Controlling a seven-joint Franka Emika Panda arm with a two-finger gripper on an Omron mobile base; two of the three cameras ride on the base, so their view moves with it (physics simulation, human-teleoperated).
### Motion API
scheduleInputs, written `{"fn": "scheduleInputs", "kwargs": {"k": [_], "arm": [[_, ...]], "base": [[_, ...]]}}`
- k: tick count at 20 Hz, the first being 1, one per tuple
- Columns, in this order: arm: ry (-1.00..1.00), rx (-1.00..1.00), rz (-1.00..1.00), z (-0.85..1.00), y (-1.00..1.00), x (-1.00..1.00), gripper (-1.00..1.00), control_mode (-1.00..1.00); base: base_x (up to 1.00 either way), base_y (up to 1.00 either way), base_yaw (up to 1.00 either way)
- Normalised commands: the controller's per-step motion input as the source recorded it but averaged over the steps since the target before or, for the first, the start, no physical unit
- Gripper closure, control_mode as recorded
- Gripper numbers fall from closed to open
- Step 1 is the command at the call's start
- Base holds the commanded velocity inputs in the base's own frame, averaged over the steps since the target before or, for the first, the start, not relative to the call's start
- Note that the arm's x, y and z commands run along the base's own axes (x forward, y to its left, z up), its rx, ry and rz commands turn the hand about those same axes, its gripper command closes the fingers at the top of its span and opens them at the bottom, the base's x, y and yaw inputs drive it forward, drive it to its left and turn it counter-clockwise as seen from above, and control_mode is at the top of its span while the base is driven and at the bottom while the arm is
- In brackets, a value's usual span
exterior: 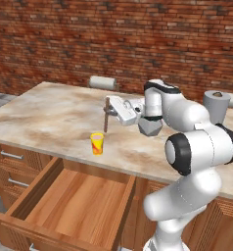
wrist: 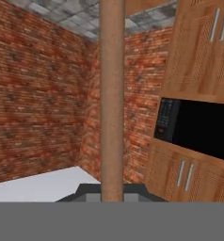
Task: Pick up the straw from the left drawer and put it inside the smoothie cup.
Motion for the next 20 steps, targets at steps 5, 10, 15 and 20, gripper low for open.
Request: {"fn": "scheduleInputs", "kwargs": {"k": [5,10,15,20], "arm": [[0.0,0.0,-0.25,-0.19,-0.02,0.24,1.0,-1.0],[0.0,0.0,-0.21,-0.24,-0.03,0.33,1.0,-1.0],[0.04,0.0,-0.18,-0.16,0.0,0.45,1.0,-1.0],[0.11,0.0,-0.17,-0.03,0.0,0.5,1.0,-1.0]], "base": [[0.0,0.0,0.0],[0.0,0.0,0.0],[0.0,0.0,0.0],[0.0,0.0,0.0]]}}
